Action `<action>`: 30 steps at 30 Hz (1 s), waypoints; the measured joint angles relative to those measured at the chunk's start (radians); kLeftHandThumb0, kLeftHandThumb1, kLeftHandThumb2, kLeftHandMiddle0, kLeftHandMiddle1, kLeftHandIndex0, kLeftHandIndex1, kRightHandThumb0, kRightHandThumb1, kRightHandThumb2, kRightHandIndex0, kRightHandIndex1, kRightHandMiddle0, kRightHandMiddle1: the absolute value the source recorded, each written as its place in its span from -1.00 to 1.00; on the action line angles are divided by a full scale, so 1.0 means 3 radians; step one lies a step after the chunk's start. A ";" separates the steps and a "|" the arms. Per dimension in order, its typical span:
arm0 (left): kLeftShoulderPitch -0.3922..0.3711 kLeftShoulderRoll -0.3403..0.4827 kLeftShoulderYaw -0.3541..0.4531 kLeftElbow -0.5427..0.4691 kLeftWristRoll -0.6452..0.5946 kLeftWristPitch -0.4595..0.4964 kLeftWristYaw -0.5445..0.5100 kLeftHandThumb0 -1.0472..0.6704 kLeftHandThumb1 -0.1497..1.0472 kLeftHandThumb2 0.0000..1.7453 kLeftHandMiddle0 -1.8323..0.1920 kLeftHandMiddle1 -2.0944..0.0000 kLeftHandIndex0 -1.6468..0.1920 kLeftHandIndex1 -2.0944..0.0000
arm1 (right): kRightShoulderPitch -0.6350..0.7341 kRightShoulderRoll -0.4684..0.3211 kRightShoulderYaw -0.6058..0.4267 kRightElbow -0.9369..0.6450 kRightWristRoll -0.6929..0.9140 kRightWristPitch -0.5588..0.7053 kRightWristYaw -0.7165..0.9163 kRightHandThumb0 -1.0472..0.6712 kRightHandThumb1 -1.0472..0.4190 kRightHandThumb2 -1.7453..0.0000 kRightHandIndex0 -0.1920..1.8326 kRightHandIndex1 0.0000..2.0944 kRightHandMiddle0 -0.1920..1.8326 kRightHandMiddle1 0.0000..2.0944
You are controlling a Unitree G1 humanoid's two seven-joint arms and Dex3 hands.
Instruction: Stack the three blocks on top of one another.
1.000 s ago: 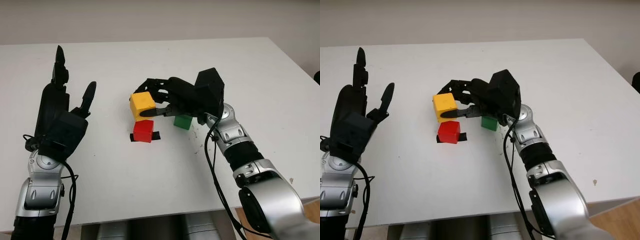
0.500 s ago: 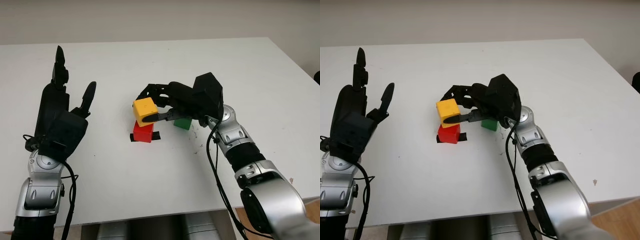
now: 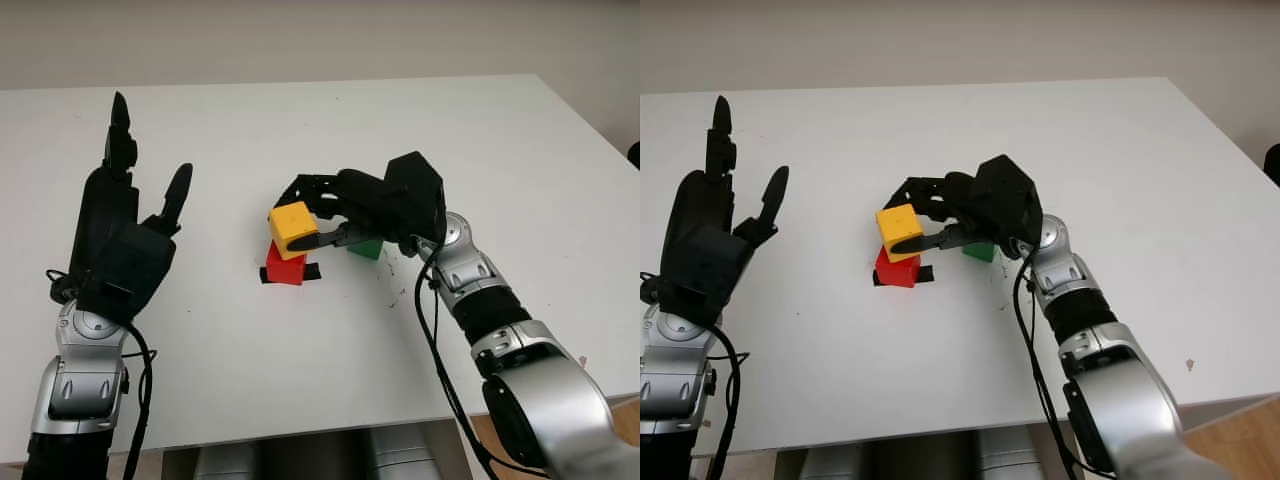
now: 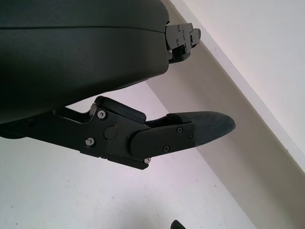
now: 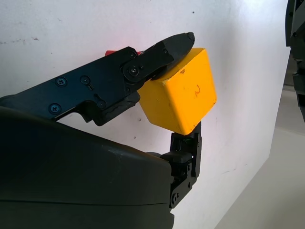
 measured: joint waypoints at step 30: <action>0.0017 -0.0007 -0.0001 0.0000 0.0004 -0.0023 0.0010 -0.62 1.00 -0.34 0.94 0.95 0.98 0.95 | -0.0002 0.0057 0.0056 0.0131 -0.0122 -0.0151 -0.0108 -0.43 -0.85 0.94 -0.53 -0.94 -0.41 0.39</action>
